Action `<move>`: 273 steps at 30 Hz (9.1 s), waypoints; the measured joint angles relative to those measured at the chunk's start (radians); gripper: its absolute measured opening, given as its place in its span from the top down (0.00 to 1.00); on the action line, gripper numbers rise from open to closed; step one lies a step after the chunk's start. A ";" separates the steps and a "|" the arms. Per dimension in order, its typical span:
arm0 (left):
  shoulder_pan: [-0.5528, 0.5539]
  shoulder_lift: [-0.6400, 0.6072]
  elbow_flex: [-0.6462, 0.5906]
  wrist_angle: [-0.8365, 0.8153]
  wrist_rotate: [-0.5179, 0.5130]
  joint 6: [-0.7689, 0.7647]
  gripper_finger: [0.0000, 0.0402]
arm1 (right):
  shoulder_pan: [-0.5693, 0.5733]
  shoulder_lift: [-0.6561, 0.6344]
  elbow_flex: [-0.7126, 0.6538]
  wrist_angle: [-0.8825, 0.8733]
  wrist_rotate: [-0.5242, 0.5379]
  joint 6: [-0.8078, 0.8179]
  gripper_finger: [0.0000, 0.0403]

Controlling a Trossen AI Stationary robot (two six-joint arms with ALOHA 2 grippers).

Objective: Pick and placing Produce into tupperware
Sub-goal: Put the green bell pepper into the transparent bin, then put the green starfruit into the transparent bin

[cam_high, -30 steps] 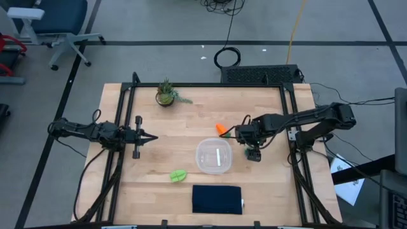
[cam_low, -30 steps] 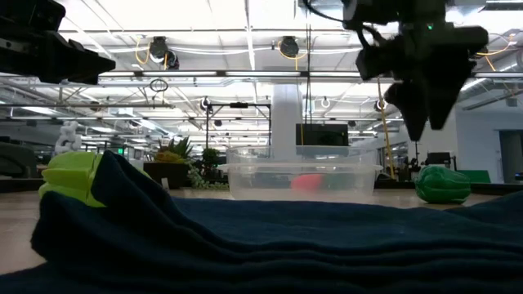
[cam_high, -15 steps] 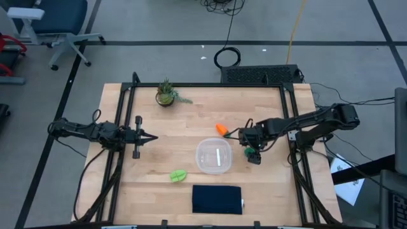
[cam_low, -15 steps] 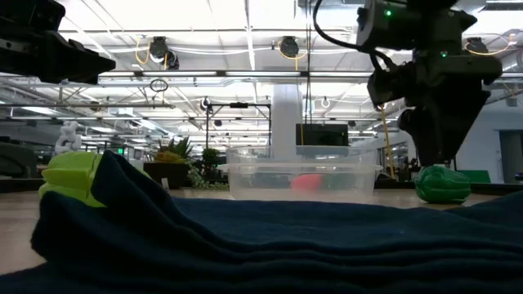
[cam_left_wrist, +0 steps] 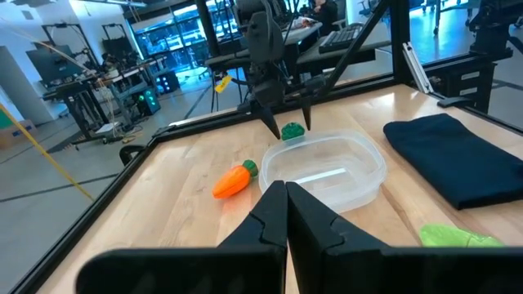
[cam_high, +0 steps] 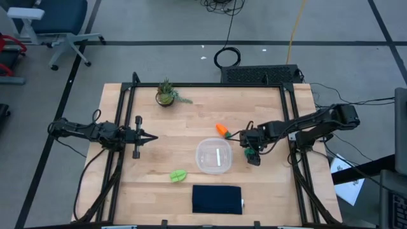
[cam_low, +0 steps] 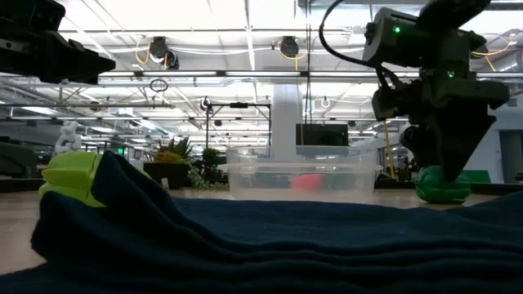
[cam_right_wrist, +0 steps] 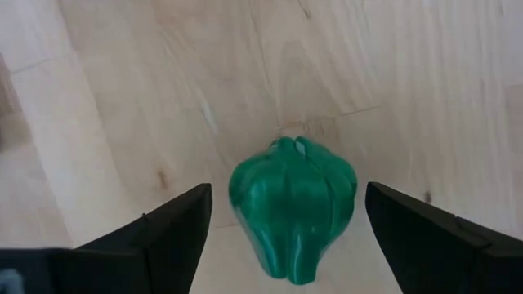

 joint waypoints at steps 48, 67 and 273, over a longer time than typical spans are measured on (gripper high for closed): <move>0.000 0.000 0.000 0.001 0.000 0.000 1.00 | 0.000 -0.027 0.163 -0.113 -0.006 -0.034 0.41; 0.000 0.000 0.000 0.002 0.000 0.001 1.00 | 0.021 -0.020 0.486 -0.401 -0.004 -0.072 0.44; 0.000 0.000 0.000 -0.006 0.000 -0.026 1.00 | 0.032 0.437 0.603 0.012 0.075 -0.336 0.32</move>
